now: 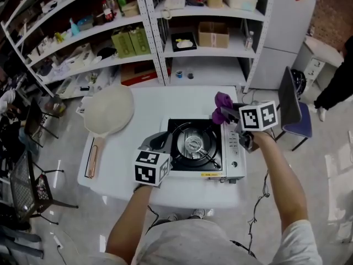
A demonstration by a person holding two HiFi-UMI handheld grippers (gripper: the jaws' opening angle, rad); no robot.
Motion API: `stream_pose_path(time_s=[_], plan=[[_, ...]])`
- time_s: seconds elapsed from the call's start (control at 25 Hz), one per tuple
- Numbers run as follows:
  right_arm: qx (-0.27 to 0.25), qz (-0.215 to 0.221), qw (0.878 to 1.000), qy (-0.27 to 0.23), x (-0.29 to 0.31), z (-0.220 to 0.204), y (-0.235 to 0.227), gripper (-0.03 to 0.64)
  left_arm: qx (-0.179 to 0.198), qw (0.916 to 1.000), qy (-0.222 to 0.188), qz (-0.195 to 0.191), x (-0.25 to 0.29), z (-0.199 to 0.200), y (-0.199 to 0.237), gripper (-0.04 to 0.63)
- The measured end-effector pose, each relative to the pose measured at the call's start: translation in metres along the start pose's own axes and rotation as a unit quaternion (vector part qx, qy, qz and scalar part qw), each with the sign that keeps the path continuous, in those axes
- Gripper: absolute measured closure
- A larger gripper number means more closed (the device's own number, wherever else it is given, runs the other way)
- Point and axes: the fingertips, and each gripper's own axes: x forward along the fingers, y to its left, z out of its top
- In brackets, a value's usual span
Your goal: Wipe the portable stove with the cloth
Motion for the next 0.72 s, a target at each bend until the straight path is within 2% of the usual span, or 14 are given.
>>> stream_pose_path(time_s=[0.2, 0.48, 0.72], plan=[[-0.011, -0.022, 1.000, -0.015, -0.023, -0.004, 0.027, 0.554, 0.006, 0.9998, -0.008, -0.019, -0.008, 0.007, 0.001, 0.592], [-0.045, -0.074, 0.996, -0.030, -0.055, -0.021, 0.072, 0.554, 0.012, 0.9989, -0.015, -0.043, -0.028, 0.012, 0.000, 0.592], [-0.040, -0.108, 0.992, -0.059, -0.074, -0.034, 0.109, 0.555, 0.018, 0.9979, -0.023, -0.057, -0.052, 0.013, 0.003, 0.592]])
